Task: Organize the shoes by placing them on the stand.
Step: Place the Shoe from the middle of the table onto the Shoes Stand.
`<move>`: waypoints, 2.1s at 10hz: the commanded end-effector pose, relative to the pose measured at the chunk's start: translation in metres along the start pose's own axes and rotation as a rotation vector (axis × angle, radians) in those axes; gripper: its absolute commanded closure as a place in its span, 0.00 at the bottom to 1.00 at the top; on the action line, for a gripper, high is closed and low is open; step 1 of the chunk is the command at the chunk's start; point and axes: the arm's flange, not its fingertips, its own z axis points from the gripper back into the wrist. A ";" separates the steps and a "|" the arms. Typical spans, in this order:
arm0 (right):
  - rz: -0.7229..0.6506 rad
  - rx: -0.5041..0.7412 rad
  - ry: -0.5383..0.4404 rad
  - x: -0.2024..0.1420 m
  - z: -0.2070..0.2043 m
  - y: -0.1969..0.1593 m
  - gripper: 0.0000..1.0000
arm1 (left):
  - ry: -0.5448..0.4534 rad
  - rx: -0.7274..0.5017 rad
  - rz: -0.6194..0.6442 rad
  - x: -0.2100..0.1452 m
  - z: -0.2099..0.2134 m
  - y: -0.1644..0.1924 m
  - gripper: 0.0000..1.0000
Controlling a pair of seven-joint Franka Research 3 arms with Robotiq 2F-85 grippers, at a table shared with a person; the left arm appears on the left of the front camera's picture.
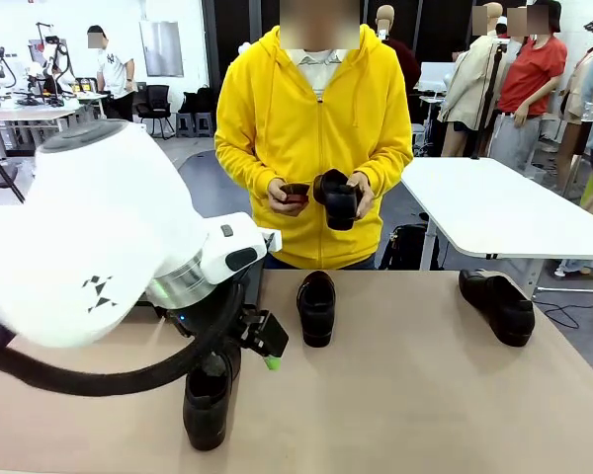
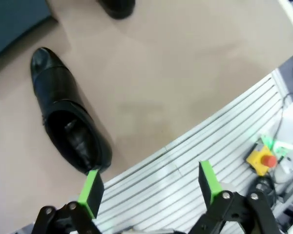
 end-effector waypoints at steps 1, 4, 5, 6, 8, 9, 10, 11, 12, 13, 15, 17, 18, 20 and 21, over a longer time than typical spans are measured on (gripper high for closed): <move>0.014 -0.017 0.007 -0.001 0.003 -0.002 0.00 | 0.005 0.011 -0.032 -0.024 0.025 -0.008 0.00; 0.014 -0.017 0.007 -0.001 0.003 -0.002 0.00 | 0.005 -0.002 -0.038 -0.012 0.014 -0.009 0.00; 0.014 -0.017 0.007 -0.001 0.003 -0.002 0.00 | 0.087 0.057 0.024 0.006 -0.013 -0.012 0.00; 0.014 -0.017 0.007 -0.001 0.003 -0.002 0.00 | 0.130 0.094 0.051 0.017 -0.033 -0.004 0.00; 0.014 -0.017 0.007 -0.001 0.003 -0.002 0.00 | 0.126 0.126 0.112 0.035 -0.063 0.018 0.00; 0.014 -0.017 0.007 -0.001 0.003 -0.002 0.00 | 0.153 0.152 0.151 0.042 -0.081 0.026 0.00; 0.014 -0.017 0.007 -0.001 0.003 -0.002 0.00 | 0.187 0.132 0.162 0.046 -0.098 0.032 0.00; 0.014 -0.017 0.007 -0.001 0.003 -0.002 0.00 | 0.216 0.144 0.168 0.048 -0.113 0.039 0.00; 0.014 -0.017 0.007 -0.001 0.003 -0.002 0.00 | 0.259 0.151 0.179 0.050 -0.128 0.045 0.00; 0.014 -0.017 0.007 -0.001 0.003 -0.002 0.00 | 0.294 0.118 0.170 0.051 -0.141 0.046 0.00; 0.014 -0.017 0.007 -0.001 0.003 -0.002 0.00 | 0.325 0.162 0.218 0.052 -0.157 0.048 0.00; 0.014 -0.017 0.007 -0.001 0.003 -0.002 0.00 | 0.351 0.200 0.263 0.050 -0.157 0.051 0.60; 0.014 -0.017 0.007 -0.001 0.003 -0.002 0.00 | 0.351 0.201 0.259 0.050 -0.157 0.052 1.00; 0.014 -0.017 0.007 -0.001 0.003 -0.002 0.00 | 0.372 0.209 0.253 0.050 -0.159 0.050 1.00; 0.014 -0.017 0.007 -0.001 0.003 -0.002 0.00 | 0.374 0.215 0.252 0.051 -0.158 0.049 1.00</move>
